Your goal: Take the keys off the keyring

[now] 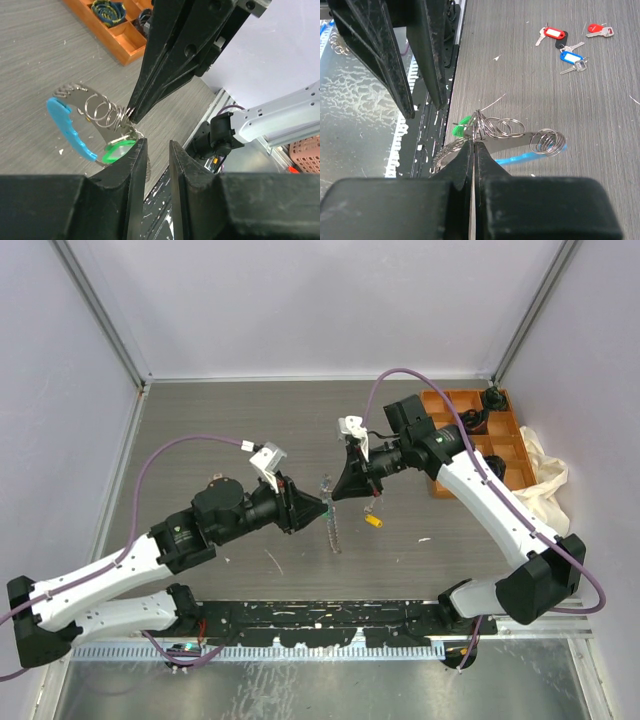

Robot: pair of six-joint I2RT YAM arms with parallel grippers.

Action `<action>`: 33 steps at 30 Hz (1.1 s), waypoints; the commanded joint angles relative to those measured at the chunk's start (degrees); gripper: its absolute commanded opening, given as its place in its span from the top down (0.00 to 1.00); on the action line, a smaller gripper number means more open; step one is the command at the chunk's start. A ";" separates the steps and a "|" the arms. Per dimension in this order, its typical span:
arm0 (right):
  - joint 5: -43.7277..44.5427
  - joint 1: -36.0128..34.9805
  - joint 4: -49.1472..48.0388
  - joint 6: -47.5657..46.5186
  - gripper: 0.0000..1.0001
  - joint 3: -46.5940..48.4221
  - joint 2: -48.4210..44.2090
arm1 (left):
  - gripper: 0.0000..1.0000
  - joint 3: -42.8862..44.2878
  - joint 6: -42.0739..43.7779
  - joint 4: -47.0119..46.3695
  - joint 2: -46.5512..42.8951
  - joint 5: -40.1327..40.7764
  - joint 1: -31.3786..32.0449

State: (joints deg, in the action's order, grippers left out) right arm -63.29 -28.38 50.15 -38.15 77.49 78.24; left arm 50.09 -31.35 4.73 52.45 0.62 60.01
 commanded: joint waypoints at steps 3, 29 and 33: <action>-0.55 0.08 -6.23 6.05 0.99 -0.58 -3.08 | 0.74 3.79 -1.46 3.82 0.23 3.36 0.23; -1.40 0.08 -9.01 9.59 0.99 -1.51 -3.18 | 0.72 13.04 1.83 12.06 9.04 8.94 0.20; -1.53 0.08 -9.02 9.67 0.99 -1.52 -3.31 | 0.75 13.77 2.55 13.34 9.71 9.71 0.20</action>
State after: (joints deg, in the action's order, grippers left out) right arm -62.50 -28.38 43.72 -29.56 75.50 77.49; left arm 60.82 -30.41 18.06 61.91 8.49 60.01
